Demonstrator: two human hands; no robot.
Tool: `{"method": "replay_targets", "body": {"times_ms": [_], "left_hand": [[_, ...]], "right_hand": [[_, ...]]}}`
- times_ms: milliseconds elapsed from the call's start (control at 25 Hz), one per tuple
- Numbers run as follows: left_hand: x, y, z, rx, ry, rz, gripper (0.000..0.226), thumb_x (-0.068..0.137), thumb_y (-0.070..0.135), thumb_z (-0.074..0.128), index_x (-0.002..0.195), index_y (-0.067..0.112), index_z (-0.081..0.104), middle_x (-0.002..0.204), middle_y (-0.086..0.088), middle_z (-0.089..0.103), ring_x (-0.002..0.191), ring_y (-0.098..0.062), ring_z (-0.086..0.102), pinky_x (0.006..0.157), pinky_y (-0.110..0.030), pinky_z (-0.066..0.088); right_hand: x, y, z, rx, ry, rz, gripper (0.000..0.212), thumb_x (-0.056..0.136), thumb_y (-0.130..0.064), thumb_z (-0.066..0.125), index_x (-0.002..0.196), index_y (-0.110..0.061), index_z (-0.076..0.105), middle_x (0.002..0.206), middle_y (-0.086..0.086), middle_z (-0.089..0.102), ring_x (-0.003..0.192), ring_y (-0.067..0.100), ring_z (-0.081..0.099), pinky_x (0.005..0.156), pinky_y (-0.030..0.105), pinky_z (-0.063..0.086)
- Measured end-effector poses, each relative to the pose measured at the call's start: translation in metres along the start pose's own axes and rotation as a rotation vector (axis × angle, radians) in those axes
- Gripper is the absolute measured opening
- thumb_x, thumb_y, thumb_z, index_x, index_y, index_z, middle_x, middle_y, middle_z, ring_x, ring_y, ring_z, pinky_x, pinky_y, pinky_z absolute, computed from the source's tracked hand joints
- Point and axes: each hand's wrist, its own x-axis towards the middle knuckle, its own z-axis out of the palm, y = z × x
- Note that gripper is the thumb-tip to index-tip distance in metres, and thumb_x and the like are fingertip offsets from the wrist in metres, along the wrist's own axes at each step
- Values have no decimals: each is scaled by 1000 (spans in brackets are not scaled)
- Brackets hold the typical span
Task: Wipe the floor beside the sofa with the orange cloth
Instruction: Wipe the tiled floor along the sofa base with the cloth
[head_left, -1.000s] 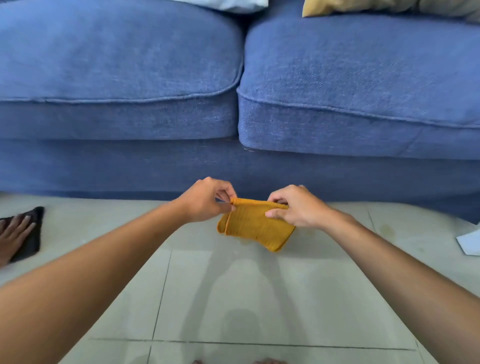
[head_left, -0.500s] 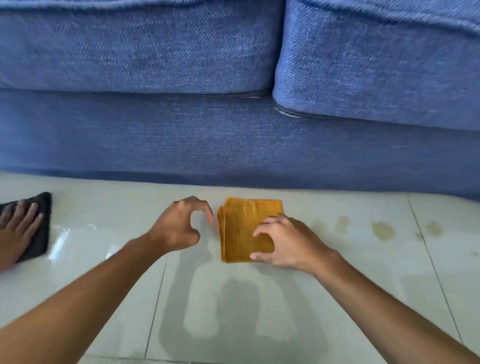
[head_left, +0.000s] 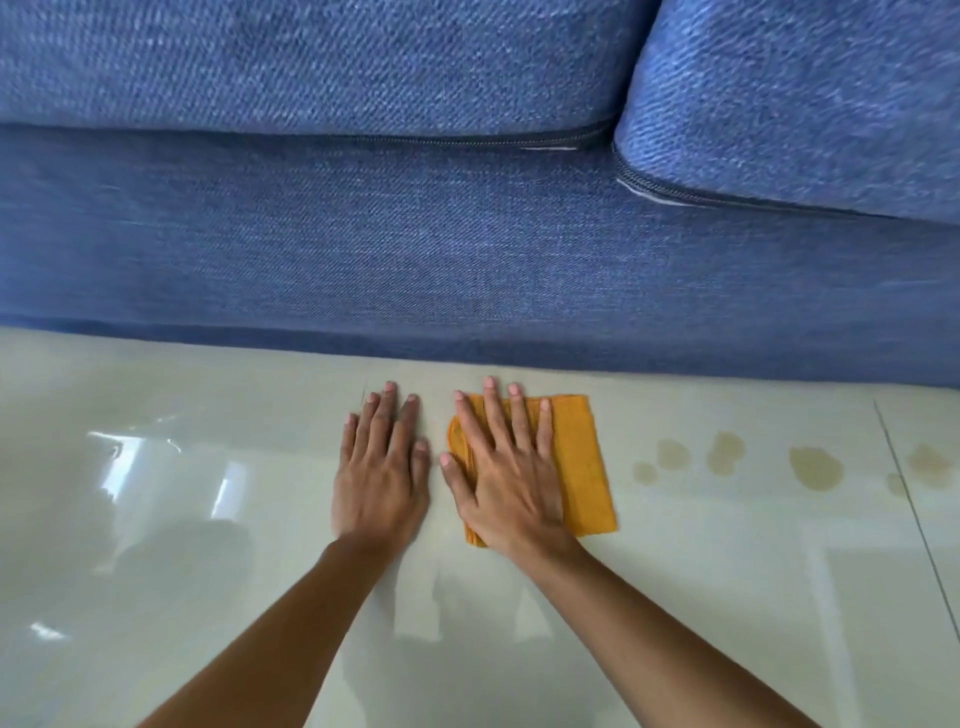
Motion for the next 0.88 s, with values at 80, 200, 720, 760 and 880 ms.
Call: {"method": "replay_targets", "body": {"times_ms": [80,200,720,760,880], "left_hand": [[0,1,1,5,18,7,55,100,36,24,152,20,24,163,-4,15,151,-19,7,123,-40,5],[-1,2,2,13,16,2,55,100,36,24,152,19,24,163,-3,15,151,-19,8,123,-41,5],[-3,4,-1,-32,33,7,58,98,40,18,152,18,25,162,-4,17,151,-19,9,123,-40,5],[-2,5,-2,-59,39,-7,59,98,40,18,152,17,25,163,-4,16,151,-18,9,123,-39,5],[-1,7,-5,-143,83,-94,62,97,40,15,149,10,29,162,-8,18,151,-22,11,123,-38,4]], "right_hand": [[-13,17,3,-20,19,-37,72,98,-59,26,159,-23,15,168,5,8,155,29,4,121,59,11],[-18,48,2,-45,44,22,73,98,-58,24,159,-20,16,168,2,9,155,25,5,122,57,12],[-13,28,5,37,78,123,63,99,-52,27,157,-28,24,167,6,16,155,30,10,120,63,8],[-11,29,5,24,74,158,63,99,-52,27,157,-30,24,167,6,16,154,31,11,120,63,7],[12,14,5,28,60,193,65,97,-52,28,157,-30,22,168,9,12,154,35,8,120,64,2]]}}
